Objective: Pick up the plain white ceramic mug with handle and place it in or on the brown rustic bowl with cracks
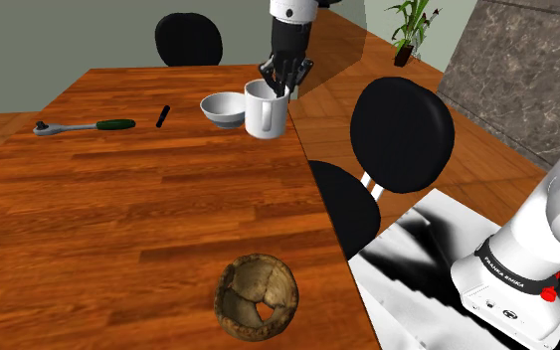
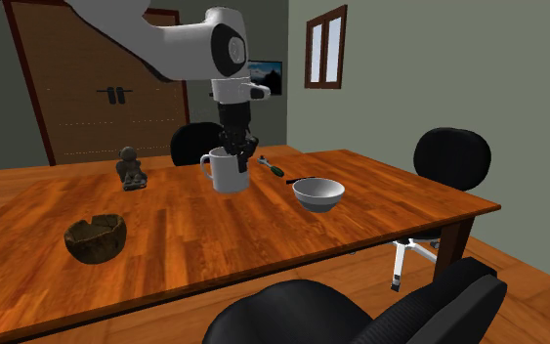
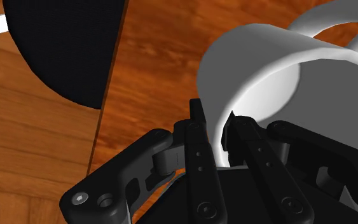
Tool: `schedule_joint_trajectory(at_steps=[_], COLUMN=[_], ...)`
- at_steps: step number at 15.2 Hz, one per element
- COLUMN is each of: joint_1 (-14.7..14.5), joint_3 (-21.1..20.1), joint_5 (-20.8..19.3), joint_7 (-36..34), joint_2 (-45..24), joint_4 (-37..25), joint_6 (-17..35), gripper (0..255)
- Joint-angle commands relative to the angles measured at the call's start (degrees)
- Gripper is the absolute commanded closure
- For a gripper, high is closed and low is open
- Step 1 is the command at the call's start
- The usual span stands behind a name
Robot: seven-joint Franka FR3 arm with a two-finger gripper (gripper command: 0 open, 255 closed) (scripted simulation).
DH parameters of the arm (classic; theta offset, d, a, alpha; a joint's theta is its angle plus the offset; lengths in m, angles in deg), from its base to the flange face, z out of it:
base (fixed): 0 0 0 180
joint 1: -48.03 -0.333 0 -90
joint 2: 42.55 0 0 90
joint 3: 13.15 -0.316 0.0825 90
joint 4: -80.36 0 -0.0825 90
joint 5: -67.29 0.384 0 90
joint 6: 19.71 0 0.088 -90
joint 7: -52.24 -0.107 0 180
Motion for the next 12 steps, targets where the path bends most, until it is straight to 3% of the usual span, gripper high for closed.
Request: schedule_joint_trajectory(at_steps=[1,12], joint_1=[-1.14,-7.30], joint_3=[-1.14,-8.34], joint_5=[0.32,2.86], joint_7=[-2.26,-14.64], joint_2=[1.83,10.01], joint_4=[1.69,8.79], joint_6=[-0.10,-0.91], gripper=[255,255])
